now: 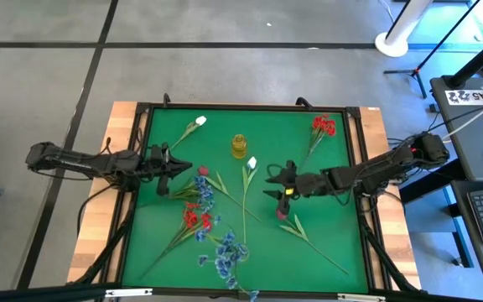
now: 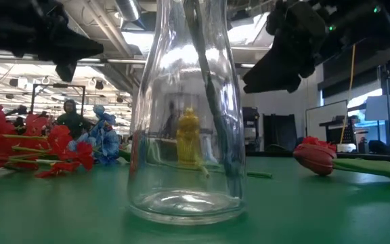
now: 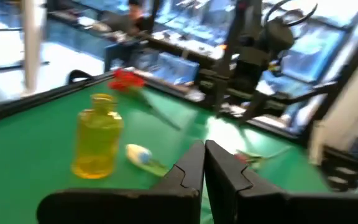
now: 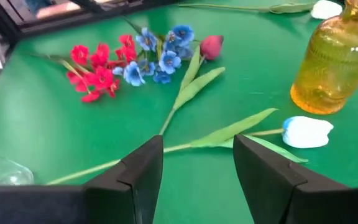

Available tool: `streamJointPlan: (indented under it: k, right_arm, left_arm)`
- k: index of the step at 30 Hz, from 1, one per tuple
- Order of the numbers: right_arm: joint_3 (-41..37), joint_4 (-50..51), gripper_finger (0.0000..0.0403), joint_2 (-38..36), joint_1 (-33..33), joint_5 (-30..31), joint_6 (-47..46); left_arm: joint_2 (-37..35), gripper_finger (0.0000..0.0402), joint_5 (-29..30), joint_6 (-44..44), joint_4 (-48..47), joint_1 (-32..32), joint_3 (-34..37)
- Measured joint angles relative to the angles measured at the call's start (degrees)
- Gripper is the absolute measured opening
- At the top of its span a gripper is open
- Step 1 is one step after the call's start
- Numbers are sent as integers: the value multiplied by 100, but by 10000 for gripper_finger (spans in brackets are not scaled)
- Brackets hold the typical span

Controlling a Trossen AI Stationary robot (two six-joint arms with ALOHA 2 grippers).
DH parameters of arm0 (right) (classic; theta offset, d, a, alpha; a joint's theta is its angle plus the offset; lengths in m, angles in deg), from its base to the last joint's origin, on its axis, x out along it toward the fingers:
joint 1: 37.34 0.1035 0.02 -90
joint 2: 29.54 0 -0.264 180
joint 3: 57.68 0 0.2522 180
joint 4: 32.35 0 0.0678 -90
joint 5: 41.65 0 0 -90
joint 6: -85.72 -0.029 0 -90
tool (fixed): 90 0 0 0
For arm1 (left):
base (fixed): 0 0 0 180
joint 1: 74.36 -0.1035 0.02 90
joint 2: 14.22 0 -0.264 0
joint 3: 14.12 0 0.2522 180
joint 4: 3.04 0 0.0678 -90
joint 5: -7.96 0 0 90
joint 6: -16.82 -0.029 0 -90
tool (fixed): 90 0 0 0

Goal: Sort flowers into vase by color
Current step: Put the top white tulip into the transparent vase

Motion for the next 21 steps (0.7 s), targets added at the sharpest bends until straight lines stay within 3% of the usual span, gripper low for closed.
streamJointPlan:
  k: [5,9,14,17,21]
  right_arm:
    - [-98,25,193,-2,-337,-362,-72]
    - [-98,116,193,-45,-466,-512,-36]
    - [-98,576,193,-527,-465,-497,489]
    - [-50,1105,193,-1169,-515,-185,583]
    - [-57,1394,193,-1959,-680,-204,630]
  left_arm:
    - [404,30,746,341,-1832,-471,-992]
    - [988,48,899,863,-3295,-1058,-1616]
    - [1869,82,238,1243,-3875,-1890,-1986]
    - [2409,105,-102,1115,-3865,-2350,-2035]
    - [3105,131,-311,736,-3923,-3029,-2153]
